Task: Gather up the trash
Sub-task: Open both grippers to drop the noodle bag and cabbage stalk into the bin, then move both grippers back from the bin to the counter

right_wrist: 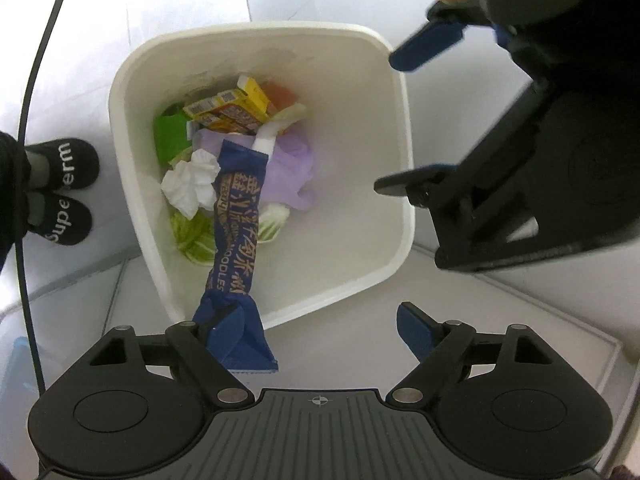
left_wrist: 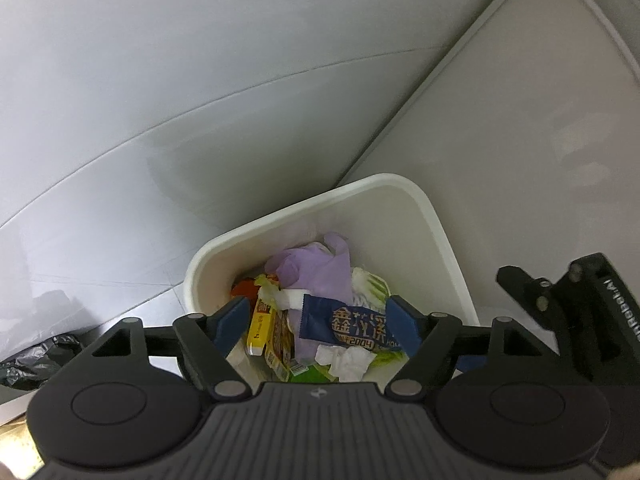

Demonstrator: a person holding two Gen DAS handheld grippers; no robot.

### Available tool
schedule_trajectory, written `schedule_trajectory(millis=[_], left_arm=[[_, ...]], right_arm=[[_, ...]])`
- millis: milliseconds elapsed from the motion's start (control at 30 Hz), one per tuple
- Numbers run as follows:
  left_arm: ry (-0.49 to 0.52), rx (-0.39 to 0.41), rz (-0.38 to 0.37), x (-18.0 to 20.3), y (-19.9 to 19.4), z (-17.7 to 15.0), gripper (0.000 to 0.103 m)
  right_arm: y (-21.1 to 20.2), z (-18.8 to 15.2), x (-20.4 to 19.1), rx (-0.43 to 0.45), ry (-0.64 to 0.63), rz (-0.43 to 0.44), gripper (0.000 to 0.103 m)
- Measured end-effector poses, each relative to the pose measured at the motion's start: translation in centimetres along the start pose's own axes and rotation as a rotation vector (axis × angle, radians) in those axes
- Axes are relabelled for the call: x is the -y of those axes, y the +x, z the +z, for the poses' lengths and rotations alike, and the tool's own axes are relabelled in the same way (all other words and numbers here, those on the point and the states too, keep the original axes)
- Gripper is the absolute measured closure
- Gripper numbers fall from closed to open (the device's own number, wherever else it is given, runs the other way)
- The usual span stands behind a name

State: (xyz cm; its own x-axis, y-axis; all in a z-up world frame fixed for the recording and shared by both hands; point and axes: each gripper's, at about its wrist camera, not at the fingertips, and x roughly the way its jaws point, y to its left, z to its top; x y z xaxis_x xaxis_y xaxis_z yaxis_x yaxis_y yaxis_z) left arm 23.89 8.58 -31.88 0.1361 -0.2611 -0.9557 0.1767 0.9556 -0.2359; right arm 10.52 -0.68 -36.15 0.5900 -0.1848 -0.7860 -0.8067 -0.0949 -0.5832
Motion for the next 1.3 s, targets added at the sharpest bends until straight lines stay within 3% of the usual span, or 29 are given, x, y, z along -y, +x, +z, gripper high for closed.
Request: schedule_trajectory(millis=[267,700,1300], left_arm=[[-0.022,0.044,0.009,-0.7,-1.6,-0.7,0.026],[-0.08,0.089,0.01,-2.5,-4.0,-3.0,0.022],[-0.163,0.19,-0.048,-2.2,-7.6,-5.5,0.012]], right_arm=[[-2.2,0.0,0.8,0.027,0.043,-0.033,0.017],[-6.6,-0.1,0.7,0.063,0.138,-0.016,0.017],[-12.9,-3.0,2.4,0.175,0.376,-0.006,0.017]])
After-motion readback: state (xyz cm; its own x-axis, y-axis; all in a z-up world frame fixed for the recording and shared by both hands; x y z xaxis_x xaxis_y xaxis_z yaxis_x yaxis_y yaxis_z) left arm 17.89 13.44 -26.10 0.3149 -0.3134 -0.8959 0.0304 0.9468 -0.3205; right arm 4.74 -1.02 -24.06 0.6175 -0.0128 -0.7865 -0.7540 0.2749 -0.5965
